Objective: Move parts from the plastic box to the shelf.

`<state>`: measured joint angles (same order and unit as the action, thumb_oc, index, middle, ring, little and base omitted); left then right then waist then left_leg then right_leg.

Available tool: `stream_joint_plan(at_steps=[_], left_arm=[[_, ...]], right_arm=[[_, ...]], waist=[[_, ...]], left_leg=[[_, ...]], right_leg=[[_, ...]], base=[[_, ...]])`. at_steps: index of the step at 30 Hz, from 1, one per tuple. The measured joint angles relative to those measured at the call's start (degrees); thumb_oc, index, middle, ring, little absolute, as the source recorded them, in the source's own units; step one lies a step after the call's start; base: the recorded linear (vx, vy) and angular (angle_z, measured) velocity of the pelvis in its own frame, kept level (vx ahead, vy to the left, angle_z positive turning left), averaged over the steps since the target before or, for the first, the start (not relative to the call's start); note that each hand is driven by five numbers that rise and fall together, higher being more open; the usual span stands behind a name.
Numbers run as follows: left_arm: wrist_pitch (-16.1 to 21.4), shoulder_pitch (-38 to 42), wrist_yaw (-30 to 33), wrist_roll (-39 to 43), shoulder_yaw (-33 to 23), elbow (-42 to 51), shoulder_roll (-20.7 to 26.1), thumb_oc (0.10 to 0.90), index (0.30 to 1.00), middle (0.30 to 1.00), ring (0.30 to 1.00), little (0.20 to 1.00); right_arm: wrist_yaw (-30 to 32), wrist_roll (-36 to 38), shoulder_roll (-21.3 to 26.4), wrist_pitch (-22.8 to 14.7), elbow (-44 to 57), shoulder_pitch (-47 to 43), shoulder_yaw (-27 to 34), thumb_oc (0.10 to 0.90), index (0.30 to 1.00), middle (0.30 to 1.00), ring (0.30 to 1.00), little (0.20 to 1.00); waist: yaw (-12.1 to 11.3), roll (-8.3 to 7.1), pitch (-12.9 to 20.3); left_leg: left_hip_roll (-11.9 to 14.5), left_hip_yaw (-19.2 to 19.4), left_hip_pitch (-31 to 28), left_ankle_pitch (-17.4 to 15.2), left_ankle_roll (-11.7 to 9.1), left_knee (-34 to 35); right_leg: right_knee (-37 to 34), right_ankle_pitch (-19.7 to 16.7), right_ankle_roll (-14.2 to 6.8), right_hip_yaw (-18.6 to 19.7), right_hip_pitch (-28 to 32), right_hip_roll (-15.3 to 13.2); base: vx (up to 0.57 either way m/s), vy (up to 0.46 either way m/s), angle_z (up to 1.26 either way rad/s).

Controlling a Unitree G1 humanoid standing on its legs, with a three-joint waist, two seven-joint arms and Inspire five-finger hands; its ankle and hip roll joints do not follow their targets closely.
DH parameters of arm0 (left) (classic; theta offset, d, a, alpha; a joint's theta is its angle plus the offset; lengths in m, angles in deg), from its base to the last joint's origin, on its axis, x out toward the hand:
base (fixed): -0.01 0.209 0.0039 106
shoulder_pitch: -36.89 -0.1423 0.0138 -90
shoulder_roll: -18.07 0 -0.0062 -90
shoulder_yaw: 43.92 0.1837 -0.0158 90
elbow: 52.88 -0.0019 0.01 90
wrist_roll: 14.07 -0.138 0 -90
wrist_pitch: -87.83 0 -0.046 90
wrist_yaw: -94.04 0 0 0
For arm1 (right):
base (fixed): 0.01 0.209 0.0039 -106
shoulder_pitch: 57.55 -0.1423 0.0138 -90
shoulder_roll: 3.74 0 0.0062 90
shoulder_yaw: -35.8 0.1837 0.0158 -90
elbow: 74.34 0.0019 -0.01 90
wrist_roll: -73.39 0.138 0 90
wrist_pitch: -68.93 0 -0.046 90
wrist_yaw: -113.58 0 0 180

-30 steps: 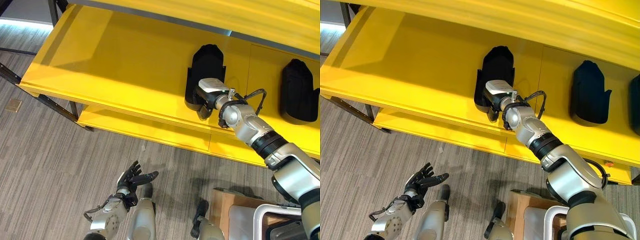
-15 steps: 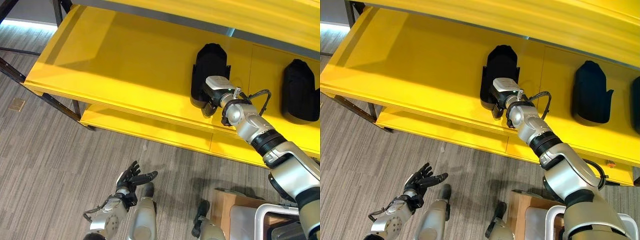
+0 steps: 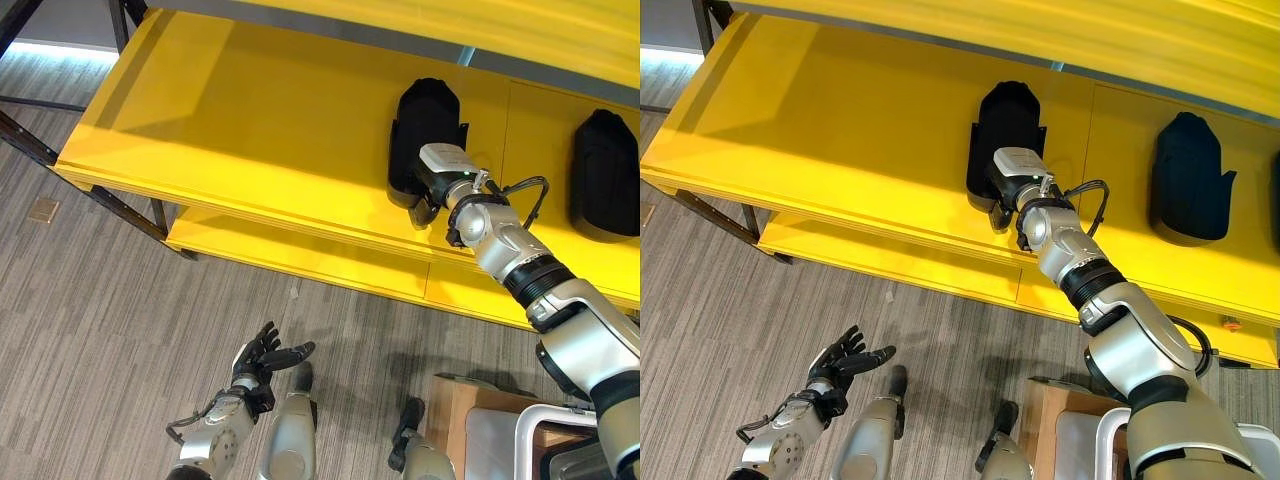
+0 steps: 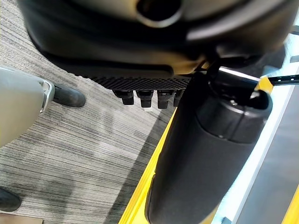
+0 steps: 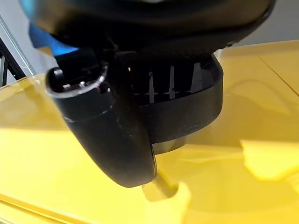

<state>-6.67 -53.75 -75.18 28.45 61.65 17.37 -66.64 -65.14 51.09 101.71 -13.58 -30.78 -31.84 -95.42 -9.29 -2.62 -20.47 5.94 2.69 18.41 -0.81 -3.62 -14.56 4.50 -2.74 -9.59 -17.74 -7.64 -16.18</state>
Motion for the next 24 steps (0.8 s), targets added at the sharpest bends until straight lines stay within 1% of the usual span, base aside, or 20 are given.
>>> stream_joint_plan(at_steps=[5,17,22,24], left_arm=[[0.0,0.0,0.0,0.0,0.0,0.0,0.0,0.9,1.0,1.0,1.0,1.0],[0.8,0.0,0.0,0.1,0.0,0.0,0.0,0.9,1.0,1.0,1.0,1.0],[0.9,0.1,0.0,0.1,0.1,0.0,0.0,0.9,1.0,1.0,1.0,1.0],[0.9,0.1,0.0,0.1,0.1,0.1,0.0,0.9,1.0,1.0,1.0,1.0]], right_arm=[[0.1,0.0,0.0,0.0,0.0,-0.1,1.5,0.4,0.3,0.3,0.3,0.3],[0.7,0.1,-0.4,0.6,-1.8,-1.0,1.5,0.4,0.3,0.3,0.3,0.3],[1.3,1.0,-0.9,0.5,-3.1,-1.7,1.6,0.4,0.3,0.3,0.3,0.3],[1.3,1.3,-1.3,0.7,-4.0,-2.2,1.6,0.4,0.3,0.3,0.3,0.3]], waist=[[0.0,0.15,0.0],[-0.3,0.64,0.0],[-0.2,1.63,0.0],[-0.2,1.76,0.1]], left_leg=[[0.0,0.0,0.6,0.2,0.0,0.0],[-0.1,-0.1,0.7,0.4,0.1,0.0],[-0.1,-0.2,0.7,0.4,0.1,0.1],[-0.1,-0.2,0.7,0.5,0.0,0.1]], right_leg=[[0.4,0.0,0.0,0.0,-0.9,0.0],[0.6,0.0,0.1,0.0,-1.0,-0.1],[0.6,0.0,0.0,-0.1,-1.0,-0.1],[0.7,0.0,0.1,-0.1,-1.0,-0.1]], base=[[0.0,0.0,0.0],[0.0,0.0,0.0],[0.0,0.0,0.0],[0.0,0.0,0.0]])
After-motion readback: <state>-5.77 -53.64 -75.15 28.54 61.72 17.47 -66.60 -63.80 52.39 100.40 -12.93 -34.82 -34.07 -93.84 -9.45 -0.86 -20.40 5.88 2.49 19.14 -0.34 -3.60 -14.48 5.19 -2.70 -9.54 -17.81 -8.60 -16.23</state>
